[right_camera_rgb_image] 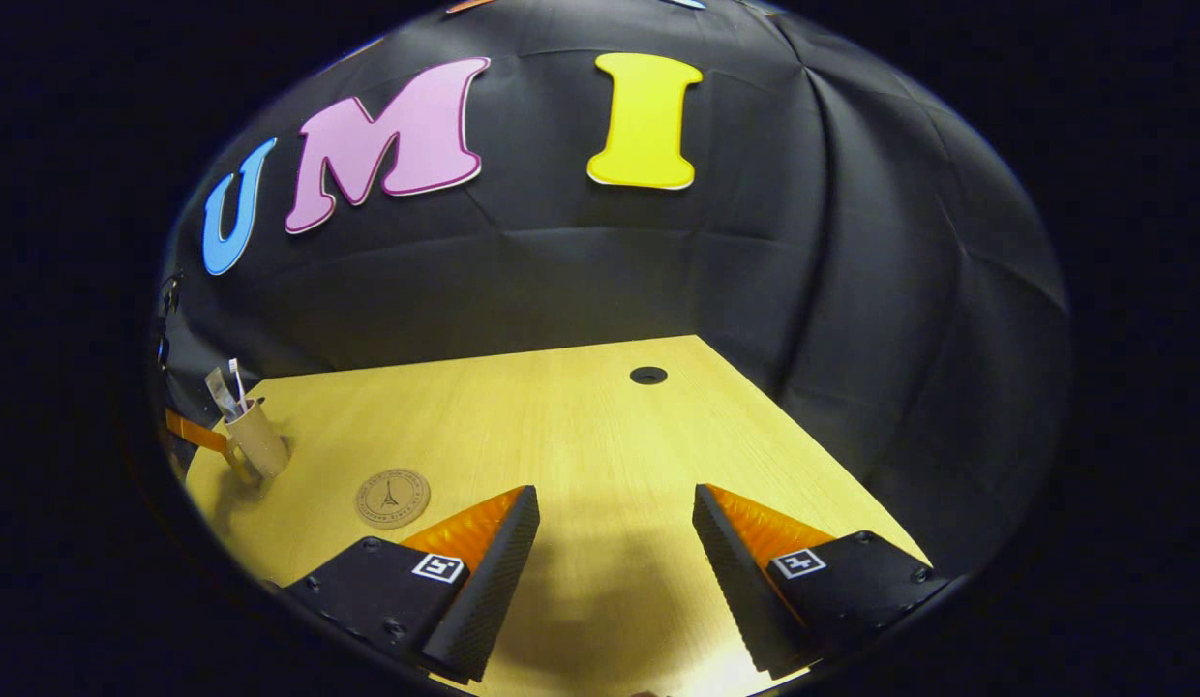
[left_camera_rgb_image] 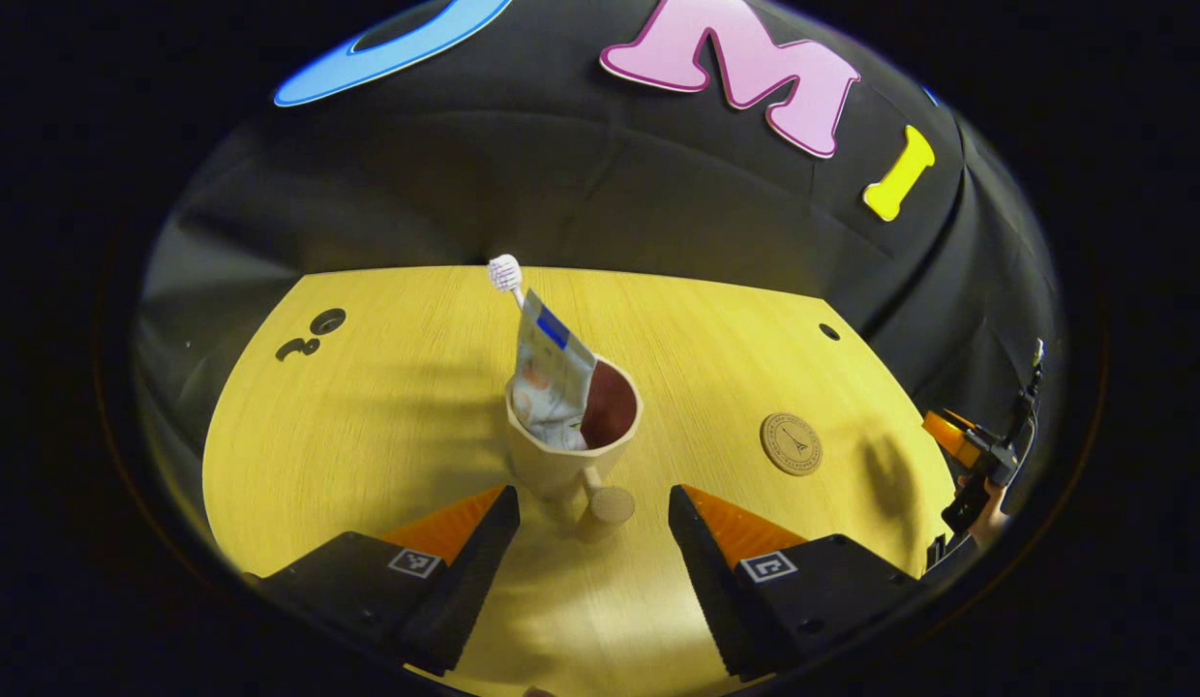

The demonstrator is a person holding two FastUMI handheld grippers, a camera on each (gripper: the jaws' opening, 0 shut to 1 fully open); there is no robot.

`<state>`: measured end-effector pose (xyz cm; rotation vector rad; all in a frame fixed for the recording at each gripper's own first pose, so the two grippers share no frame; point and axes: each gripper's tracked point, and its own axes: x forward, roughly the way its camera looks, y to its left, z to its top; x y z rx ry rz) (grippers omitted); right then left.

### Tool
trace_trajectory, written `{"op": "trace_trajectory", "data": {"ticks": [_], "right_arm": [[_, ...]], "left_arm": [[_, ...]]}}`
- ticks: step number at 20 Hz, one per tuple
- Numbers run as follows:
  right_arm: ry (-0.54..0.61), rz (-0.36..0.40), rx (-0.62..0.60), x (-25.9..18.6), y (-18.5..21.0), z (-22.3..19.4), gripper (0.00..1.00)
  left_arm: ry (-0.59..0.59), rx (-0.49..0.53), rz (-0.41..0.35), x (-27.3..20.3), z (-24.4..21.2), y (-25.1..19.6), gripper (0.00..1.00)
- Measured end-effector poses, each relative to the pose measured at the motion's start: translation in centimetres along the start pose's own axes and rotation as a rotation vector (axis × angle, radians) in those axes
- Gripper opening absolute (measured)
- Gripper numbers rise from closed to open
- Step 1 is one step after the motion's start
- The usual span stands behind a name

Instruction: Put the toothbrush and toothpaste on the desktop into the cup, then pick up the cup and place it on the coaster on the desktop.

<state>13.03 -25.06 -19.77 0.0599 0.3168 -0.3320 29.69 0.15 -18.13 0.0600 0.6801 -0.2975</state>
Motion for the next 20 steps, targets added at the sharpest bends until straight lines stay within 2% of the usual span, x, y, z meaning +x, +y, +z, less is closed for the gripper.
{"op": "trace_trajectory", "data": {"ticks": [5,8,13,16,17,18,20], "right_arm": [[0.007,-0.017,0.002,-0.2,-1.6,-0.2,0.98],[0.02,-0.018,-0.02,-0.4,-2.1,-0.7,0.98],[0.058,-0.02,-0.023,-1.1,-2.1,-2.7,0.98],[0.096,-0.016,-0.026,-2.1,-2.1,-4.3,0.99],[0.106,-0.014,-0.027,-2.4,-2.2,-4.8,0.98],[0.114,-0.015,-0.028,-2.6,-2.2,-5.0,0.98],[0.121,-0.021,-0.024,-2.9,-2.5,-5.1,0.98]], "left_arm": [[0.088,-0.039,0.064,2.1,-0.2,0.7,0.95],[0.158,-0.035,0.065,3.1,-0.4,0.5,0.91],[0.236,0.009,0.137,4.4,-0.8,1.6,0.69],[0.268,0.003,0.155,4.7,-1.3,1.6,0.63],[0.286,-0.004,0.152,4.7,-1.7,1.5,0.57],[0.302,-0.018,0.15,5.0,-2.3,1.4,0.57],[0.301,-0.015,0.155,5.2,-2.2,1.6,0.37]]}}
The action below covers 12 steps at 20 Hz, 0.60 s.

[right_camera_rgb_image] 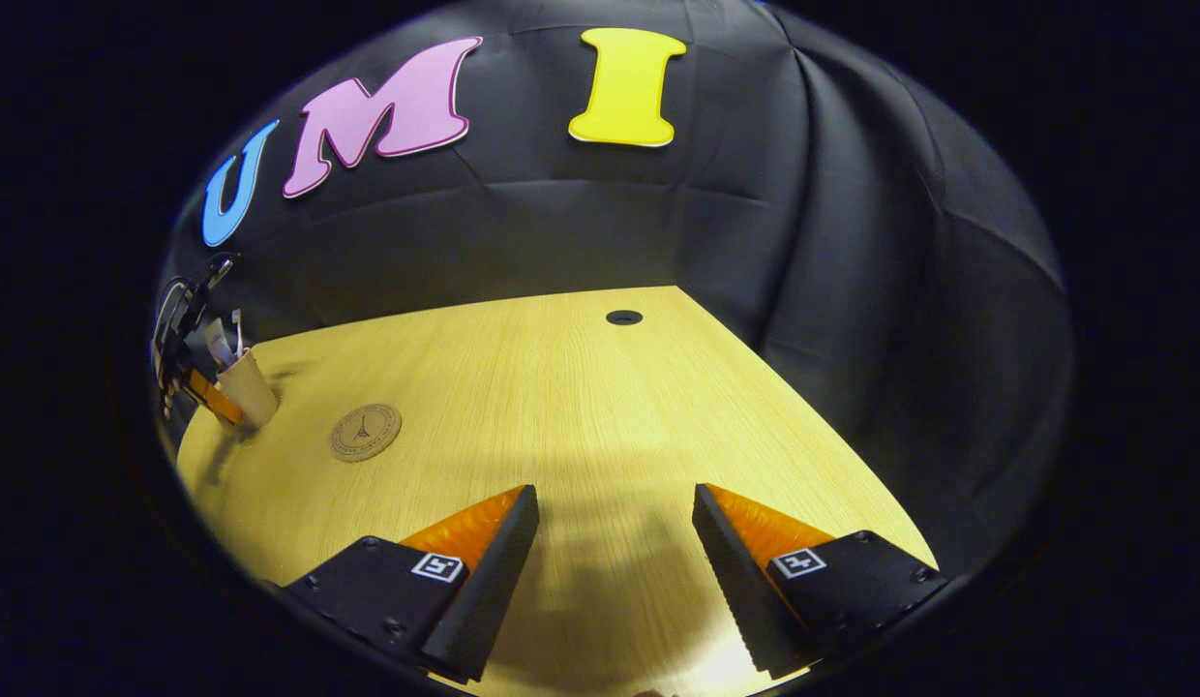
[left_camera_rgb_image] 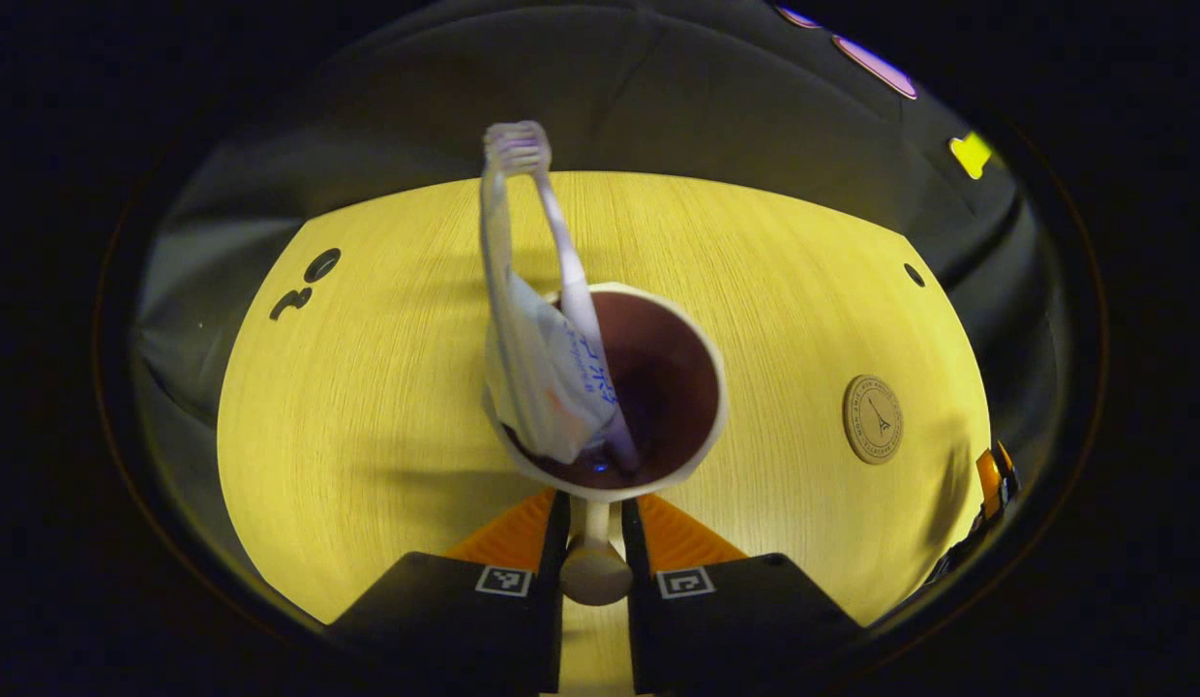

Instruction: Put the toothbrush and toothpaste on the desktop into the cup, then pick up the cup and place it on the coaster on the desktop.

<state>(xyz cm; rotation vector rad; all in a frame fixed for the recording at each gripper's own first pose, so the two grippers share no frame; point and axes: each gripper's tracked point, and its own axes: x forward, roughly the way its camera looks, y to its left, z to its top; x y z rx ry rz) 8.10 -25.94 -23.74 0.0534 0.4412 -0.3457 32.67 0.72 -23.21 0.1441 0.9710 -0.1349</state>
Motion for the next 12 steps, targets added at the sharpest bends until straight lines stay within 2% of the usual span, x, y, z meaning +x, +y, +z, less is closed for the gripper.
{"op": "trace_trajectory", "data": {"ticks": [1,3,4,5,6,7,8,12], "right_arm": [[0.003,-0.002,0.008,-0.2,-0.1,-0.1,0.98],[0.008,-0.002,0.022,-0.5,-0.3,-0.1,0.98],[0.011,-0.004,0.026,-0.6,-0.3,-0.1,0.98],[0.01,-0.003,0.028,-0.6,-0.4,-0.1,0.98],[0.008,-0.003,0.027,-0.7,-0.5,0.0,0.98],[0.004,-0.003,0.024,-0.8,-0.6,0.0,0.98],[0.001,-0.004,0.02,-0.9,-0.7,0.1,0.98],[-0.001,-0.001,0.023,-1.2,-0.6,0.2,0.98]], "left_arm": [[-0.002,0.004,0.002,-0.2,0.0,-0.1,0.32],[-0.015,-0.002,0.004,-0.2,0.1,-0.4,0.3],[-0.021,0.001,0.001,-0.2,0.0,-0.4,0.34],[-0.027,0.002,-0.006,-0.2,0.0,-0.4,0.28],[-0.034,-0.005,-0.015,-0.3,0.0,-0.5,0.28],[-0.038,-0.015,-0.025,-0.3,-0.1,-0.6,0.23],[-0.041,-0.021,-0.036,-0.3,-0.3,-0.7,0.27],[-0.09,0.022,-0.043,-1.7,0.7,-1.4,0.26]]}}
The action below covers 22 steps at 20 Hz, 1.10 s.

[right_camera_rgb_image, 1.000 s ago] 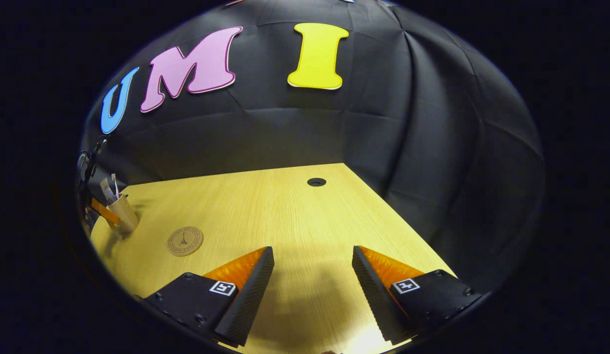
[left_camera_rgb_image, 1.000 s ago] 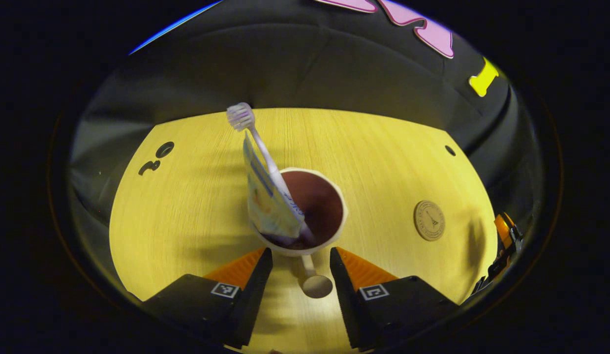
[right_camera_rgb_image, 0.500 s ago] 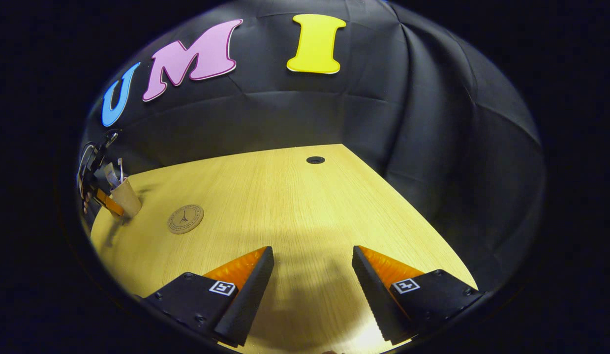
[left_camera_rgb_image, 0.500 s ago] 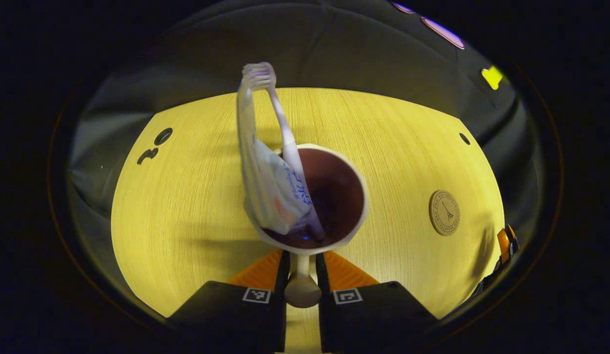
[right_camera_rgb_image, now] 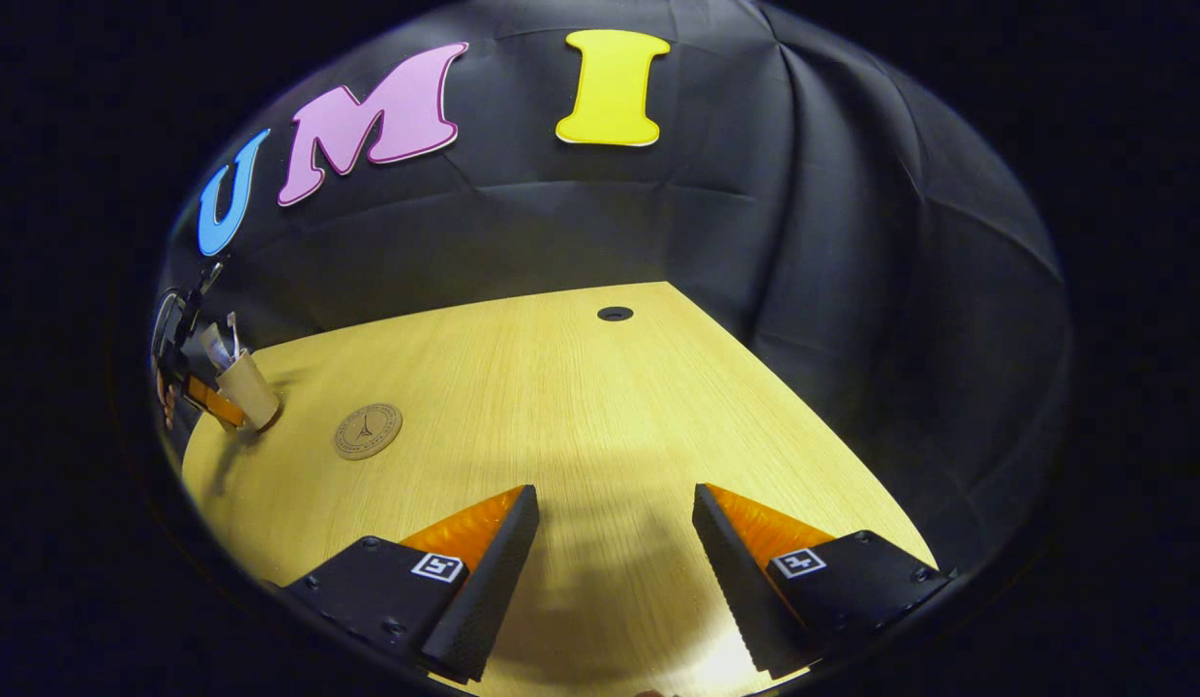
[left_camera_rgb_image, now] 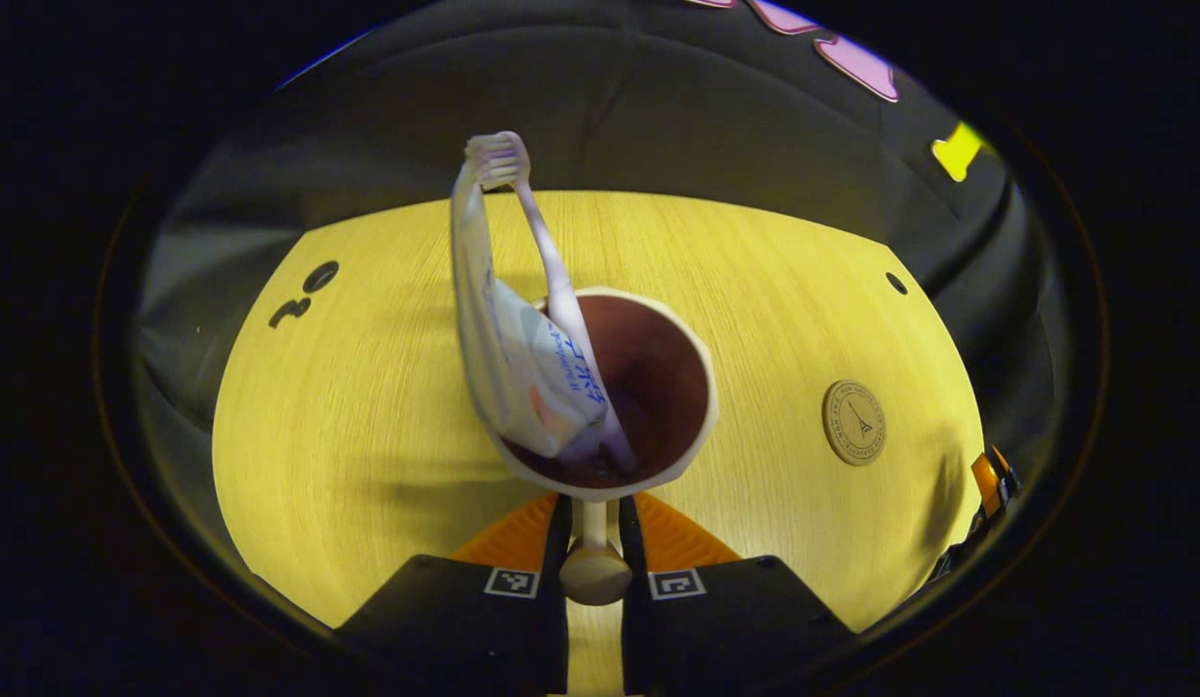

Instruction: Put the toothbrush and toothpaste on the desktop into the cup, then pick up the cup and place it on the coaster on the desktop.

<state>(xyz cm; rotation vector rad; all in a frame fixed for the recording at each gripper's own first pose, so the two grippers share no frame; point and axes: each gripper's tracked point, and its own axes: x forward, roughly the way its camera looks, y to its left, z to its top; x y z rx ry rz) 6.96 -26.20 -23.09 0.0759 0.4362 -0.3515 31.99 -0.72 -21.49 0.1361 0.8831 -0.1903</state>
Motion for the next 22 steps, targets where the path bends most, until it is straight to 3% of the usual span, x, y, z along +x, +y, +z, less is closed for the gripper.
{"op": "trace_trajectory", "data": {"ticks": [4,5,6,8,9,10,15,22], "right_arm": [[-0.01,0.004,0.022,-0.2,0.2,0.5,0.98],[-0.015,0.01,0.033,-0.2,0.4,0.7,0.98],[-0.021,0.015,0.037,-0.1,0.7,1.0,0.98],[-0.023,0.023,0.022,0.0,1.1,1.1,0.98],[-0.025,0.026,0.014,0.0,1.2,1.1,0.99],[-0.029,0.027,0.011,0.0,1.4,1.2,0.98],[-0.045,0.035,0.039,0.2,2.3,1.9,0.98],[-0.06,0.038,0.067,0.2,2.4,2.5,0.98]], "left_arm": [[-0.051,0.068,-0.042,-1.5,1.9,-3.6,0.26],[-0.065,0.095,-0.052,-1.7,2.5,-4.6,0.31],[-0.068,0.113,-0.07,-1.9,2.8,-5.8,0.26],[-0.067,0.144,-0.109,-2.0,3.2,-8.5,0.26],[-0.068,0.156,-0.12,-2.0,3.4,-9.6,0.31],[-0.07,0.173,-0.134,-1.8,3.7,-10.8,0.26],[-0.036,0.244,-0.209,-0.6,3.3,-16.4,0.26],[0.04,0.315,-0.255,1.0,1.4,-19.6,0.26]]}}
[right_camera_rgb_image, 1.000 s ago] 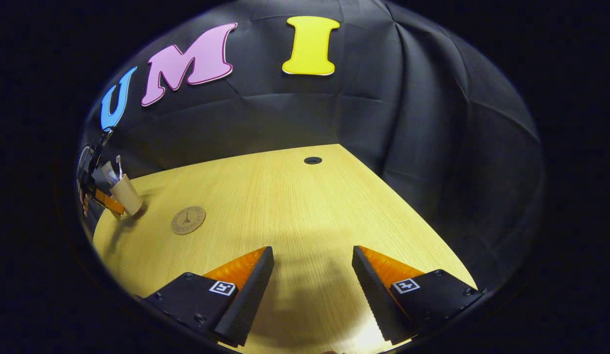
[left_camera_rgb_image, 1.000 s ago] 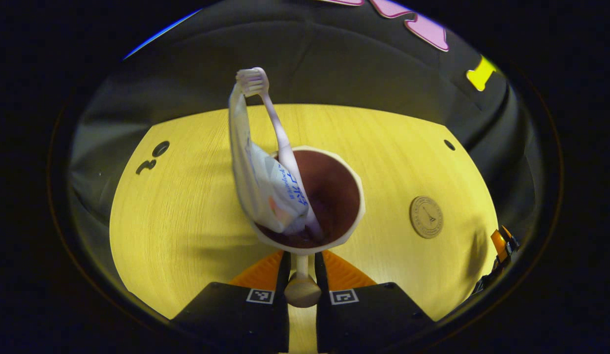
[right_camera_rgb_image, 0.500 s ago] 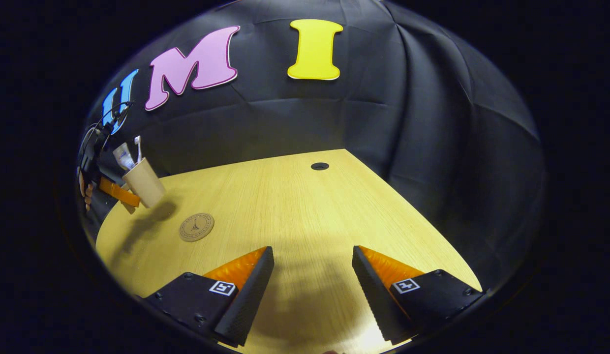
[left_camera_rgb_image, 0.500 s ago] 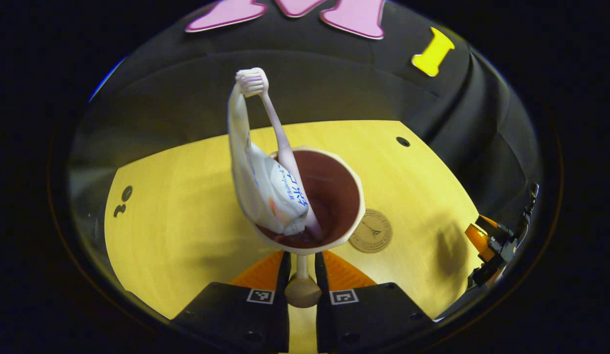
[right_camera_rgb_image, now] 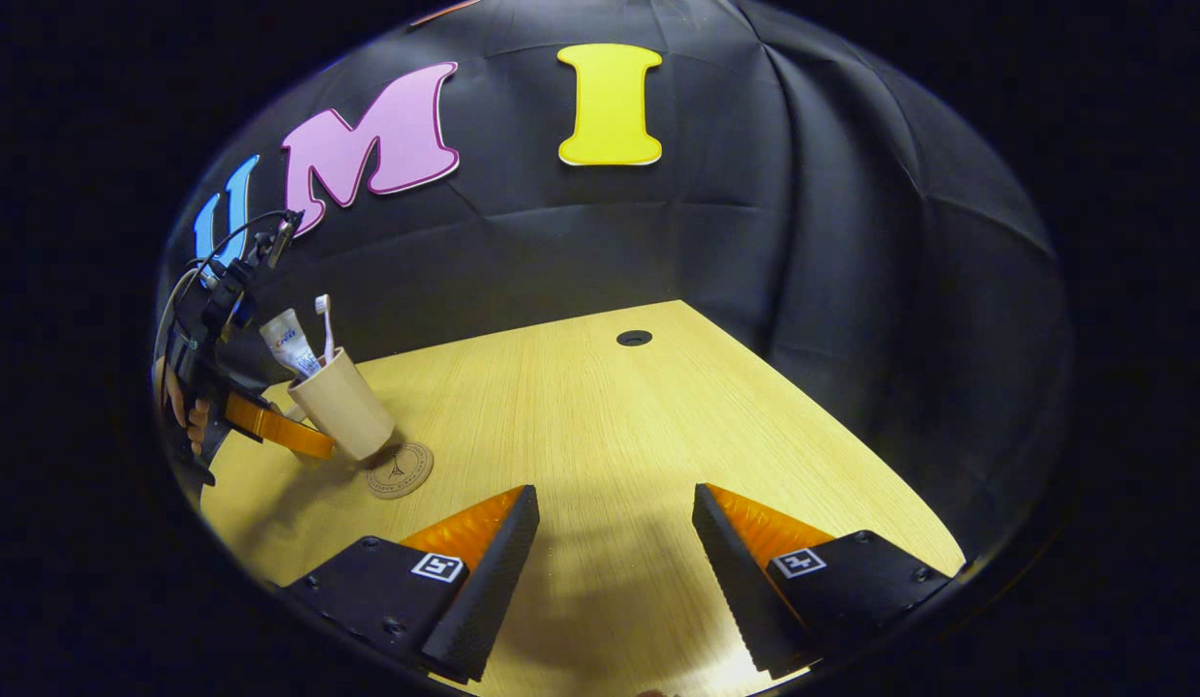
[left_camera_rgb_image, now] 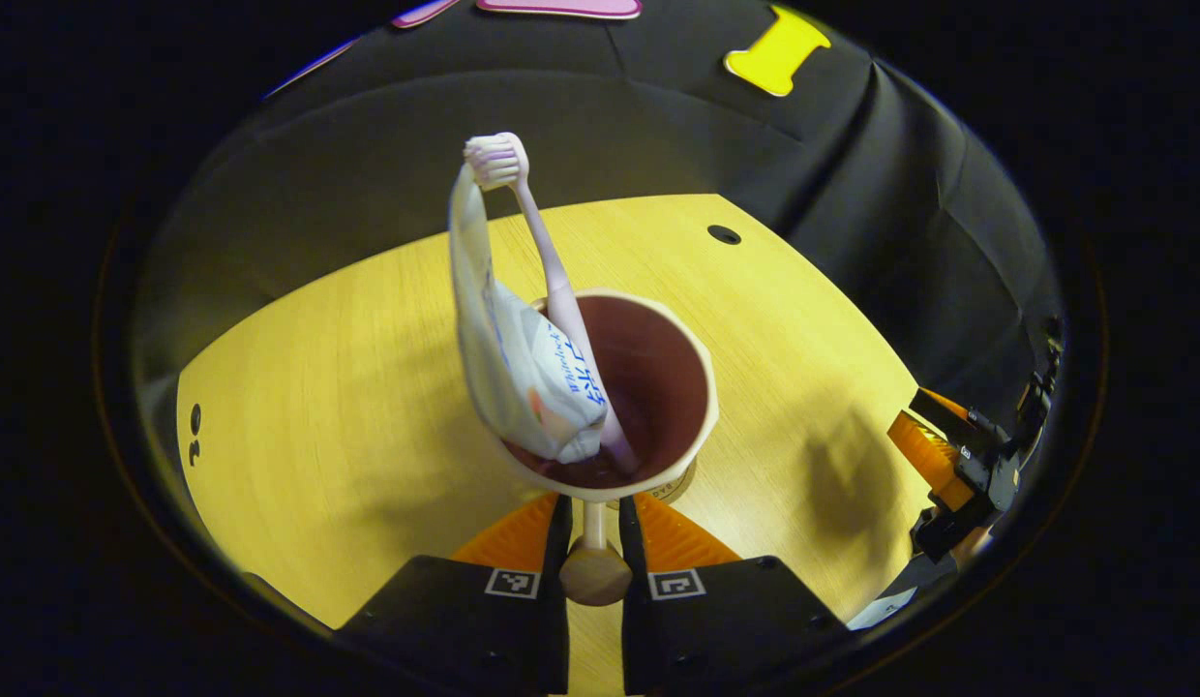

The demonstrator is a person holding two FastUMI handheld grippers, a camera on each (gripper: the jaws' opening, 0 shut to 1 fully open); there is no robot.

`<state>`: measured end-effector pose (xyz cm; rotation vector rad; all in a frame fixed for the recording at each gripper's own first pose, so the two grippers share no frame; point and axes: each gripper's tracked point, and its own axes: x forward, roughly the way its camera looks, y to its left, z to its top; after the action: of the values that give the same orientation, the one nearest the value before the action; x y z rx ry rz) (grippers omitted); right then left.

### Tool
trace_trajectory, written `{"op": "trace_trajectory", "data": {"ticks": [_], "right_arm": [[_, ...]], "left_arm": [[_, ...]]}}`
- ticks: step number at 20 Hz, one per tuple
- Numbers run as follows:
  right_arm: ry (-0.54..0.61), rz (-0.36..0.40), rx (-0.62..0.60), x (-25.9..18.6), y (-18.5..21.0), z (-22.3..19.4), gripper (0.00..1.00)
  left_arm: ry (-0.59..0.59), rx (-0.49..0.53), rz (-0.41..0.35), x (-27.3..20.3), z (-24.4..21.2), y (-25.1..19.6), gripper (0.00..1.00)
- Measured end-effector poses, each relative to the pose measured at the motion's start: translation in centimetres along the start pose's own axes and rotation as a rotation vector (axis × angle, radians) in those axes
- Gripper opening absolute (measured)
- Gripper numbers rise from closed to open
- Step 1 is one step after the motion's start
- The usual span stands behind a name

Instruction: Put the toothbrush and toothpaste on the desktop into the cup, then pick up the cup and place it on the coaster on the desktop.

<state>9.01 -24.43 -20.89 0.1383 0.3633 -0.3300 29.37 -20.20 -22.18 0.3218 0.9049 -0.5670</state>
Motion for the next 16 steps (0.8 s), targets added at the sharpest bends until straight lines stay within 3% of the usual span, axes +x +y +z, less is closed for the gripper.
{"op": "trace_trajectory", "data": {"ticks": [2,3,4,15,16], "right_arm": [[-0.004,0.007,-0.003,-0.2,-0.1,0.1,0.98],[-0.002,0.009,-0.005,-0.2,-0.1,0.0,0.99],[0.001,0.012,-0.007,-0.3,-0.1,0.0,0.98],[0.023,0.079,-0.065,-2.2,1.1,-1.5,0.98],[0.025,0.081,-0.061,-2.4,1.1,-1.6,0.98]], "left_arm": [[0.016,0.011,0.0,0.0,-0.1,0.1,0.26],[0.024,0.02,0.004,-0.1,0.0,0.3,0.31],[0.032,0.03,0.007,-0.3,0.1,0.4,0.26],[0.087,0.069,0.05,-0.7,0.1,0.6,0.28],[0.085,0.07,0.058,-0.9,0.2,0.8,0.24]]}}
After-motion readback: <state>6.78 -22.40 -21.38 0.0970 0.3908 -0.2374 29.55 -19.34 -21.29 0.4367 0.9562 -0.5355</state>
